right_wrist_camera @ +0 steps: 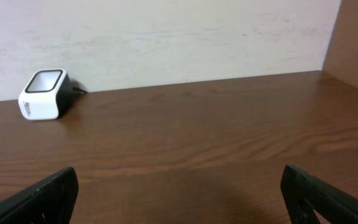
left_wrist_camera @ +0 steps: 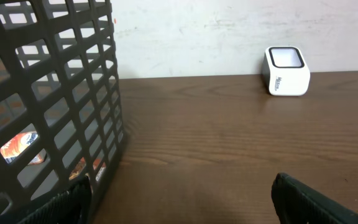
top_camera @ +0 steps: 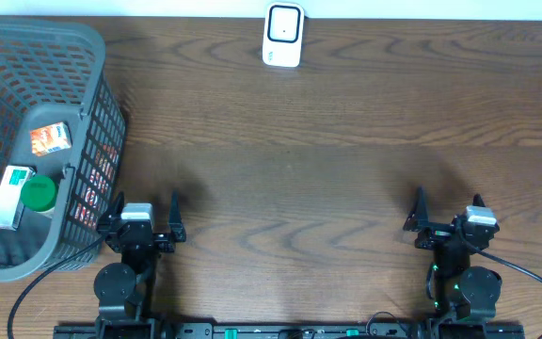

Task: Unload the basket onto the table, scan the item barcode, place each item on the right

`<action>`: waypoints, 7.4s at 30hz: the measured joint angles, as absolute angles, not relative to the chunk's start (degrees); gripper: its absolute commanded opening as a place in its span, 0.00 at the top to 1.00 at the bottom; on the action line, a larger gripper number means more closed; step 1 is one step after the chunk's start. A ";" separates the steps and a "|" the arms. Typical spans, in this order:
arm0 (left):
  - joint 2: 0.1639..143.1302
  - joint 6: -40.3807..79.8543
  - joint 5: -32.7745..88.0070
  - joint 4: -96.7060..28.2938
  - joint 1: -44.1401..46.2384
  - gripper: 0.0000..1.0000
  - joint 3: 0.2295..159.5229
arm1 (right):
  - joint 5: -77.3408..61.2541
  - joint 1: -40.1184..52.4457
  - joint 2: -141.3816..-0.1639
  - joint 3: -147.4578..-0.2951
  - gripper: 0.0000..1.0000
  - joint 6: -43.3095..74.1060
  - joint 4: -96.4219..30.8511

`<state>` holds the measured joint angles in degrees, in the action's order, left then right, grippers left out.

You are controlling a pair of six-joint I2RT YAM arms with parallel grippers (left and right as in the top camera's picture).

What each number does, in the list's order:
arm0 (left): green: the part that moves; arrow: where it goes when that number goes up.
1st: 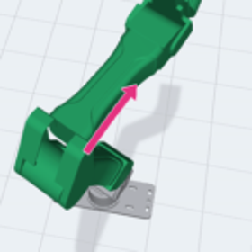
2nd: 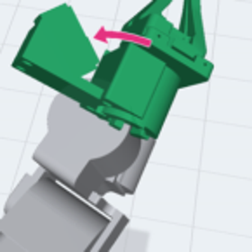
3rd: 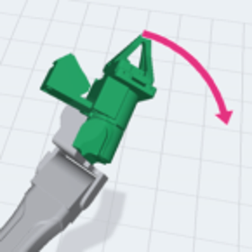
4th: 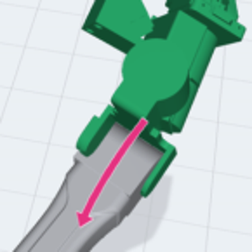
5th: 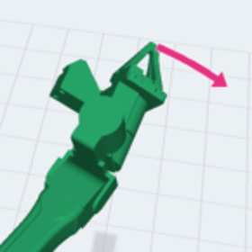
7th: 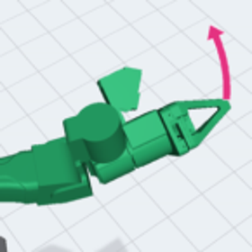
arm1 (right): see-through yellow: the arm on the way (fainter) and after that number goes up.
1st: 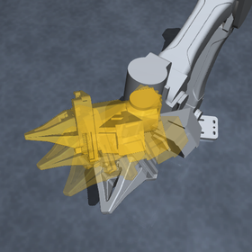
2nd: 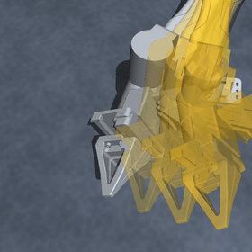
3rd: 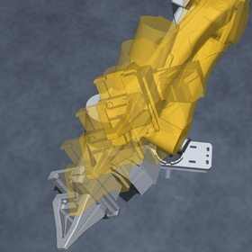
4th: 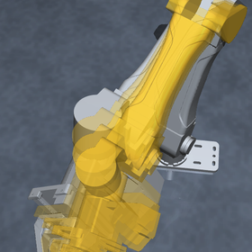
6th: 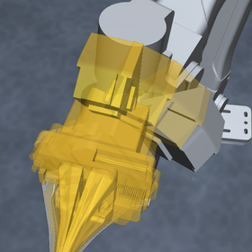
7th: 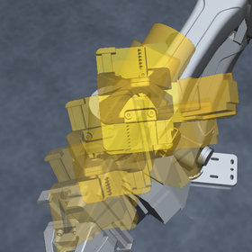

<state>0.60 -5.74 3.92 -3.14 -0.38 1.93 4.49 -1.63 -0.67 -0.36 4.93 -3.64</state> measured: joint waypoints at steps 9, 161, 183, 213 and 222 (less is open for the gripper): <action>0.60 -5.74 3.92 -3.14 -0.38 0.08 1.93 | 4.45 -0.82 -0.67 -0.38 0.01 4.93 -3.64; 102.10 38.81 -3.79 -58.63 -38.79 0.09 83.50 | 4.47 -0.43 -0.69 -0.38 0.01 4.93 -3.66; 102.10 38.81 -2.28 -57.78 -38.79 0.09 83.50 | 4.45 -0.43 -0.69 -0.36 0.01 4.93 -3.66; 101.58 37.21 -1.80 -55.07 -37.85 0.09 83.46 | 4.45 -0.43 -0.69 -0.36 0.01 4.93 -3.66; 108.31 36.12 -1.69 -55.07 -37.76 0.09 83.46 | 4.45 -0.40 -0.69 -0.36 0.01 4.91 -3.66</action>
